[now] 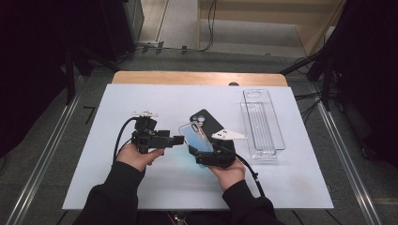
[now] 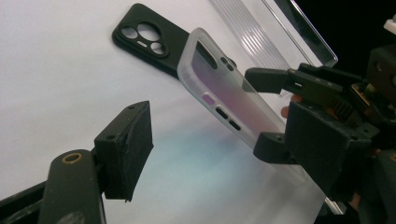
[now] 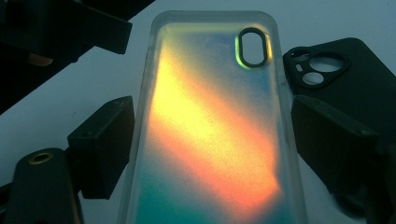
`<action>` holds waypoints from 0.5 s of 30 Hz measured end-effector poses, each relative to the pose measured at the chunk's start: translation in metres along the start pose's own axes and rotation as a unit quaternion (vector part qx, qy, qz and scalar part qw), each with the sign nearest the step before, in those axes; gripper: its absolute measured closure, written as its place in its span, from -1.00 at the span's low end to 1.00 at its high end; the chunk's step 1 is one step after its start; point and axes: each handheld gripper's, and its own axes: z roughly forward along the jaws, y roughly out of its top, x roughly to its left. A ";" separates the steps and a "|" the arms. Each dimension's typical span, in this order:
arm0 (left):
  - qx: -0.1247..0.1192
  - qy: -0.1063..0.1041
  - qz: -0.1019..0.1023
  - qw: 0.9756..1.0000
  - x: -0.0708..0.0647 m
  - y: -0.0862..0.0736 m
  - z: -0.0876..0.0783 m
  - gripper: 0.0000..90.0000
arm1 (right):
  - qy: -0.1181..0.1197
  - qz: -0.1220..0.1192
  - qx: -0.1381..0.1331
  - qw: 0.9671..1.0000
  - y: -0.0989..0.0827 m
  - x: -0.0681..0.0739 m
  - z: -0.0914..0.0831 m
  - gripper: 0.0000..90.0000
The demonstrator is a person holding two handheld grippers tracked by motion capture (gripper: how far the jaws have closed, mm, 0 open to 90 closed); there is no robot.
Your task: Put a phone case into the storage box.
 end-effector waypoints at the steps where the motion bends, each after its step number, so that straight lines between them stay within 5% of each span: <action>1: -0.001 0.001 0.000 1.000 0.000 0.001 0.000 -0.47 | 0.001 0.003 -0.005 1.000 -0.001 0.000 0.000 -0.67; 8: -0.004 0.016 -0.003 1.000 0.000 0.007 0.005 -0.45 | 0.001 0.025 -0.032 0.999 -0.008 0.006 0.006 -0.67; 15: -0.005 0.013 -0.042 0.999 0.004 0.010 0.009 -0.35 | 0.003 0.034 -0.040 0.999 -0.014 0.012 0.011 -0.67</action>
